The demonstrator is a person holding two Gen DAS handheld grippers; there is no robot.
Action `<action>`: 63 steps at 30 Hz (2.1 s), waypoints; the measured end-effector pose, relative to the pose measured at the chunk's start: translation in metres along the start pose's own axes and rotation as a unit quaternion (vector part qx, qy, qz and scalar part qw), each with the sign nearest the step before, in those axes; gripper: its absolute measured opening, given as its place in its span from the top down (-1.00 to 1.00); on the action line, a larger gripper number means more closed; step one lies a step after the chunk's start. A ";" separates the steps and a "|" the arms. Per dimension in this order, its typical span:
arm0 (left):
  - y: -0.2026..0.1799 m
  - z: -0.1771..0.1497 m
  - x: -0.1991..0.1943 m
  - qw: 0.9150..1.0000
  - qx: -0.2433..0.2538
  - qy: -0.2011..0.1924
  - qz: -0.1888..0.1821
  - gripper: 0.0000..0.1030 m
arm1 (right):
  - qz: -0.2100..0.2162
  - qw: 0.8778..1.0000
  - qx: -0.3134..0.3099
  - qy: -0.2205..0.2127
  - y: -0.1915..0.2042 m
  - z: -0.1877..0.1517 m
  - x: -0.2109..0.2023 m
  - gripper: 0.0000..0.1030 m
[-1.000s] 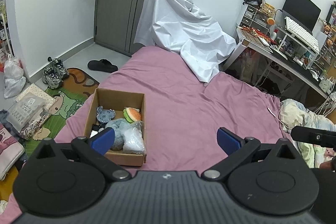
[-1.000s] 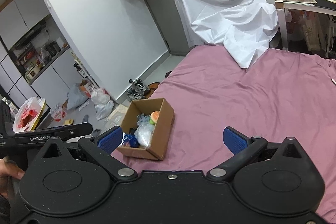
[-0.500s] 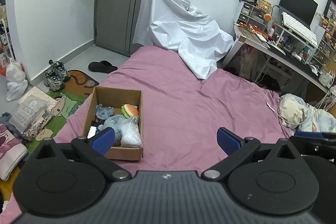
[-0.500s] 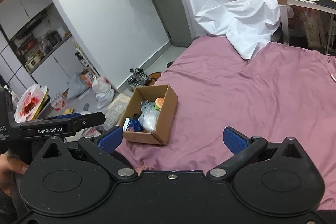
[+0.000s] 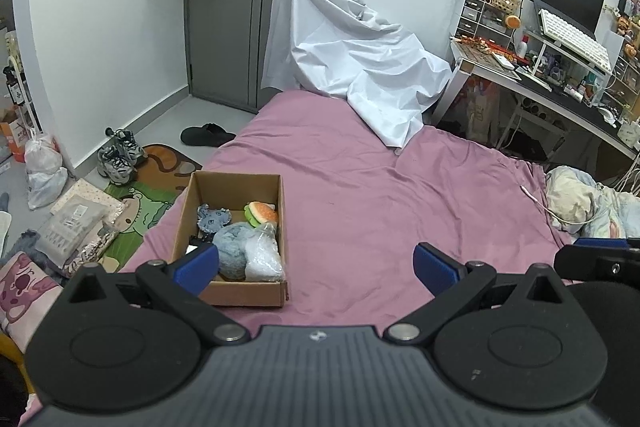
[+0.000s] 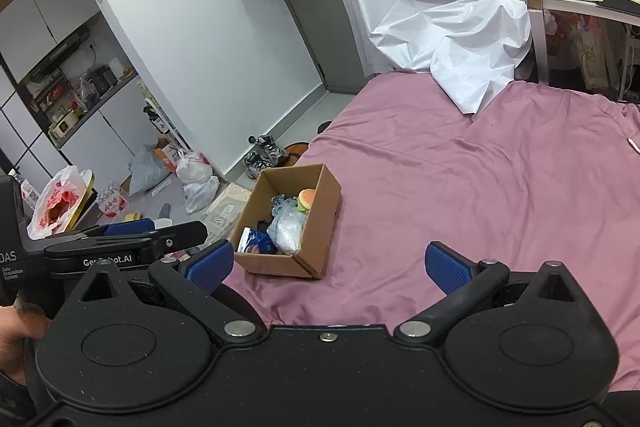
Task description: Organize soft objects
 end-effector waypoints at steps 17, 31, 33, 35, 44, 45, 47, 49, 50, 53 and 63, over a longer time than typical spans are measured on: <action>0.005 -0.001 0.000 1.000 0.004 0.002 0.018 -0.99 | 0.002 1.000 -0.010 0.000 0.002 0.002 0.000 -1.00; 0.006 -0.002 0.000 1.000 0.009 0.003 0.028 -0.99 | 0.005 1.000 -0.009 0.001 0.002 0.002 0.000 -1.00; 0.006 -0.002 0.000 1.000 0.010 0.003 0.029 -0.99 | 0.007 1.000 -0.006 0.003 0.001 0.003 0.001 -1.00; 0.007 -0.002 0.000 0.999 0.010 0.003 0.030 -0.99 | 0.008 1.000 -0.003 0.005 -0.002 0.002 0.002 -1.00; 0.008 -0.003 0.001 1.000 0.007 0.007 0.028 -0.99 | 0.008 1.000 0.010 0.007 -0.007 0.000 0.006 -1.00; 0.008 -0.004 0.002 1.000 0.006 0.008 0.028 -0.99 | 0.008 1.000 0.010 0.006 -0.007 0.000 0.006 -1.00; 0.008 -0.004 0.002 1.000 0.006 0.009 0.029 -0.99 | 0.007 1.000 0.010 0.007 -0.008 0.000 0.006 -1.00; 0.008 -0.004 0.002 1.000 0.007 0.009 0.029 -0.99 | 0.006 1.000 0.009 0.006 -0.008 0.000 0.006 -1.00; 0.008 -0.004 0.002 1.000 0.007 0.009 0.029 -0.99 | 0.006 1.000 0.009 0.007 -0.007 -0.001 0.006 -1.00; 0.007 -0.004 0.002 1.000 0.005 0.010 0.027 -0.99 | 0.003 1.000 0.007 0.005 -0.007 0.000 0.006 -1.00; 0.006 -0.005 0.006 1.000 0.003 0.015 0.027 -0.99 | -0.004 1.000 0.008 0.002 -0.007 0.001 0.006 -1.00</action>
Point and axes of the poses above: each gripper's, at about its wrist camera, not at the fingertips, and x roughly the way its jaws point, y to its left, z to its top, the point moved 9 cm from there along x, roughly the way its jaws point, and after that the axes turned 2 degrees about -y, right-handed, at the moved point
